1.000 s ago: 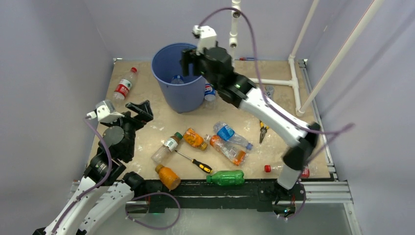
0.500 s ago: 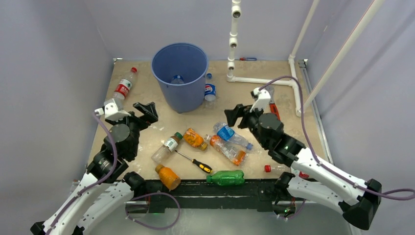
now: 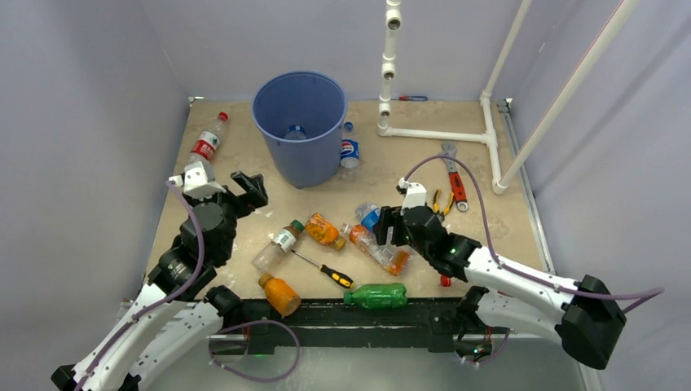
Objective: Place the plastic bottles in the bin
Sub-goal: Pick up the plastic bottle at the center of the board.
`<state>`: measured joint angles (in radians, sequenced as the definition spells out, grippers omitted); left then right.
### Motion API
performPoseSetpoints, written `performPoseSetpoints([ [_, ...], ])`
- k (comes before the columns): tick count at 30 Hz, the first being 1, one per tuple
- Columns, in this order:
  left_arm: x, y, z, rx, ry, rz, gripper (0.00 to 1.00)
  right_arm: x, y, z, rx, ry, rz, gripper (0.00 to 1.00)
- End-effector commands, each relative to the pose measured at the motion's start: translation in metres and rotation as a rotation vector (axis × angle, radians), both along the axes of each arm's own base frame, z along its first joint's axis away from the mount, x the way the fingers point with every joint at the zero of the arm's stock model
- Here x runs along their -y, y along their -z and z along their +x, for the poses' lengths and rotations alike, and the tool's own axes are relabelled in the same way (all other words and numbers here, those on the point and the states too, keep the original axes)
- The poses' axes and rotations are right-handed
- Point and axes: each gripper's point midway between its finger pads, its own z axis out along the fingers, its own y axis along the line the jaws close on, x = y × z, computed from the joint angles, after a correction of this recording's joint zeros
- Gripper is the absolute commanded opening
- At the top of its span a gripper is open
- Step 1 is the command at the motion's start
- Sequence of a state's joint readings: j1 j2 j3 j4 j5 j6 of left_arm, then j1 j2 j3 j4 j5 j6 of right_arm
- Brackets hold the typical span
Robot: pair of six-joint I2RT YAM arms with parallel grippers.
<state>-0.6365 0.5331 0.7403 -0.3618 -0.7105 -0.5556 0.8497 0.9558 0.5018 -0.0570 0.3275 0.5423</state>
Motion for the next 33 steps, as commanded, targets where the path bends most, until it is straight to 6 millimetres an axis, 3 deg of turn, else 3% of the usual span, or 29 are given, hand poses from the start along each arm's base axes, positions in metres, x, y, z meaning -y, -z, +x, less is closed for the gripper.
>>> performPoseSetpoints([
  [1, 0.006, -0.001, 0.0, -0.006, 0.036, 0.013, 0.95, 0.0, 0.009, 0.004, -0.03, 0.062, 0.031, 0.79],
  [7, 0.011, 0.001, 0.0, -0.008, 0.059, 0.006, 0.94, -0.004, 0.041, 0.005, -0.103, 0.066, -0.026, 0.79],
  [13, 0.017, 0.002, 0.001, -0.015, 0.089, -0.003, 0.94, 0.0, 0.052, 0.007, -0.121, 0.086, -0.063, 0.77],
  [17, 0.018, 0.003, 0.0, -0.02, 0.091, -0.004, 0.94, -0.001, 0.056, 0.013, -0.128, 0.113, -0.085, 0.7],
  [22, 0.017, 0.003, -0.001, -0.017, 0.09, -0.006, 0.94, -0.003, 0.055, 0.021, -0.123, 0.131, -0.098, 0.6],
  [28, 0.015, 0.003, -0.001, -0.017, 0.084, -0.005, 0.93, -0.001, 0.046, 0.027, -0.097, 0.149, -0.107, 0.41],
  [33, 0.016, 0.002, -0.001, -0.014, 0.086, -0.007, 0.93, 0.003, 0.019, 0.028, -0.04, 0.156, -0.072, 0.28],
])
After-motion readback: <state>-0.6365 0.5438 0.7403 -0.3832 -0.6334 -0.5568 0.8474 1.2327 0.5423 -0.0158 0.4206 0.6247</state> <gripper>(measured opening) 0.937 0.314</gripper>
